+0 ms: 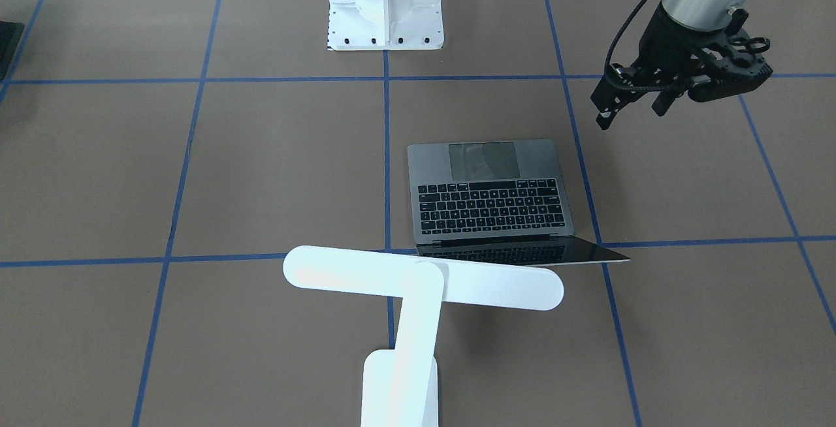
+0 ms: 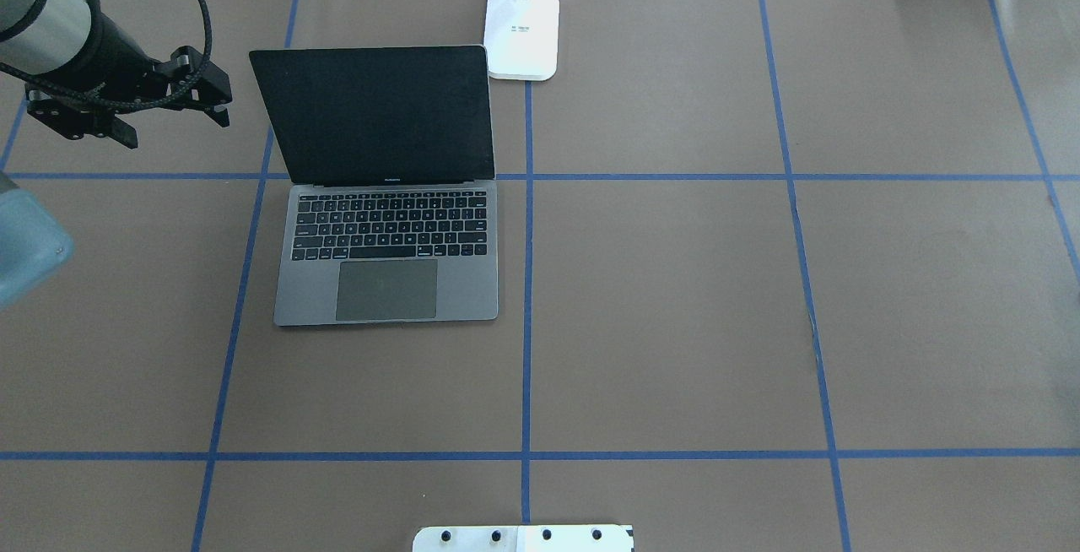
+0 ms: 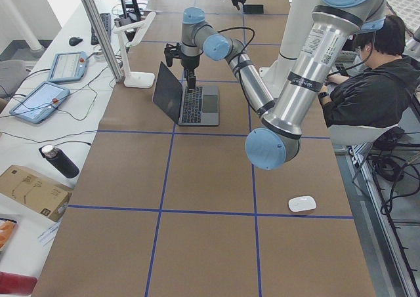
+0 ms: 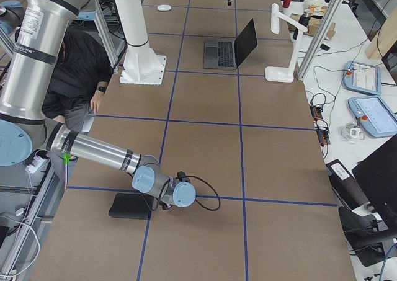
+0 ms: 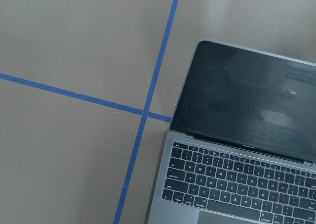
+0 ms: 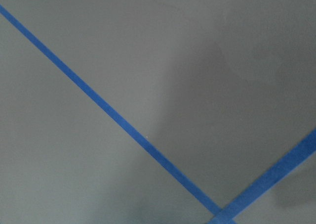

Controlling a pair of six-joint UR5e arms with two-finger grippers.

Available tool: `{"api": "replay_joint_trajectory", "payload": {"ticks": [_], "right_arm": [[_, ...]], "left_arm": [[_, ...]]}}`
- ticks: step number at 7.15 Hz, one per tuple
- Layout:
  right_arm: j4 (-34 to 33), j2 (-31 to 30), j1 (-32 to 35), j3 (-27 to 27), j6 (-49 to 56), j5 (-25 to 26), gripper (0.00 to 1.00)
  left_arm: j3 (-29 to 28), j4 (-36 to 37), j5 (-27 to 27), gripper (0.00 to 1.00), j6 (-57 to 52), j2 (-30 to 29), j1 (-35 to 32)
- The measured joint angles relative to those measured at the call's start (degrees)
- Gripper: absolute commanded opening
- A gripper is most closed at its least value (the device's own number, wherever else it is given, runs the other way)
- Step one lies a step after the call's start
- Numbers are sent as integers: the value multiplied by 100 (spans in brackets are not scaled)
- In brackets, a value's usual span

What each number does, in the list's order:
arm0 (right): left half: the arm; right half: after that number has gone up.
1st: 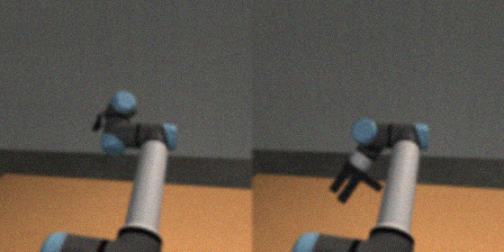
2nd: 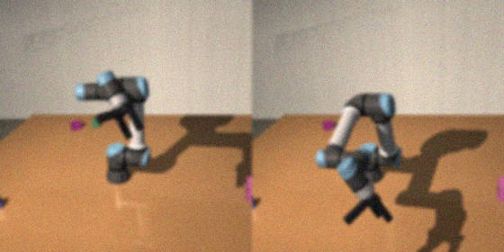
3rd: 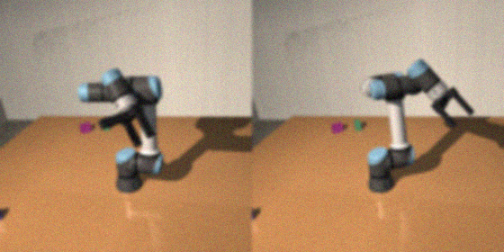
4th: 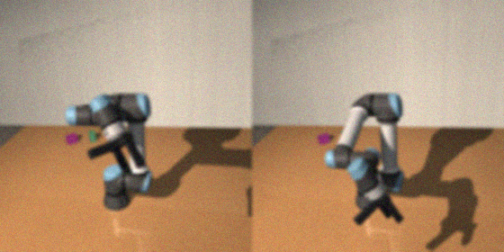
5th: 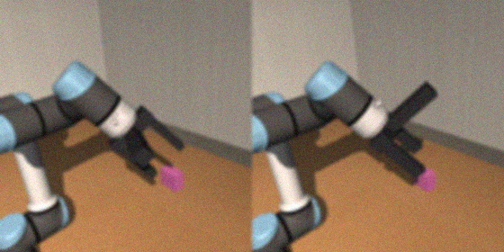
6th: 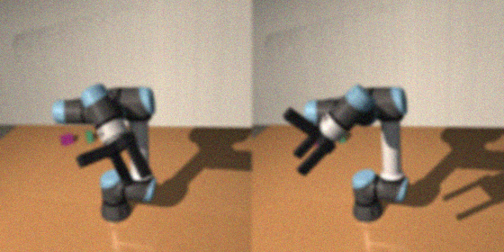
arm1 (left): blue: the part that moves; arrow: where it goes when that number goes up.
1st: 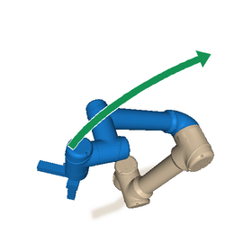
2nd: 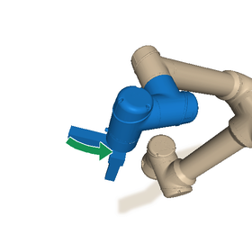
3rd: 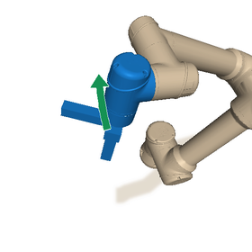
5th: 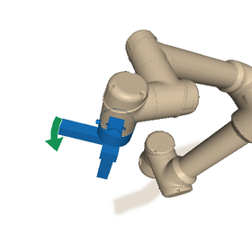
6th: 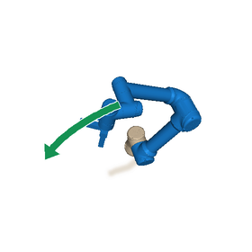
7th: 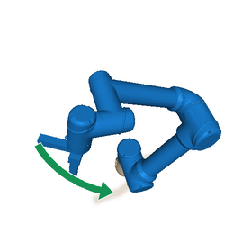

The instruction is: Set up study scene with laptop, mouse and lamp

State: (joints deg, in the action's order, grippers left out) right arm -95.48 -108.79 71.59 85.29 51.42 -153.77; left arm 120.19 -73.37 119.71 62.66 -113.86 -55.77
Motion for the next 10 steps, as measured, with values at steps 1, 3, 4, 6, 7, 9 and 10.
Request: {"api": "replay_joint_trajectory", "payload": {"ticks": [1, 3, 4, 6, 7, 9, 10], "right_arm": [[-21, 11, 20, -37, 73, 11, 99], [-111, 19, 142, -60, 206, 152, 99], [-172, 20, 240, -62, 299, 254, 99], [-386, 23, 428, -75, 526, 459, 99], [-491, 24, 472, -93, 643, 515, 99], [-587, 24, 489, -114, 766, 553, 99], [-597, 25, 484, -116, 782, 557, 99]], "left_arm": [[1, 4, 0, 100, 5, 5, 33], [2, 7, 0, 100, 17, 12, 79], [2, 7, -2, 100, 23, 13, 97], [-1, 7, -8, 100, 39, 13, 128], [1, 5, -13, 100, 52, 13, 150], [4, -1, -30, 100, 66, 13, 184], [7, -2, -33, 100, 71, 12, 192]]}}
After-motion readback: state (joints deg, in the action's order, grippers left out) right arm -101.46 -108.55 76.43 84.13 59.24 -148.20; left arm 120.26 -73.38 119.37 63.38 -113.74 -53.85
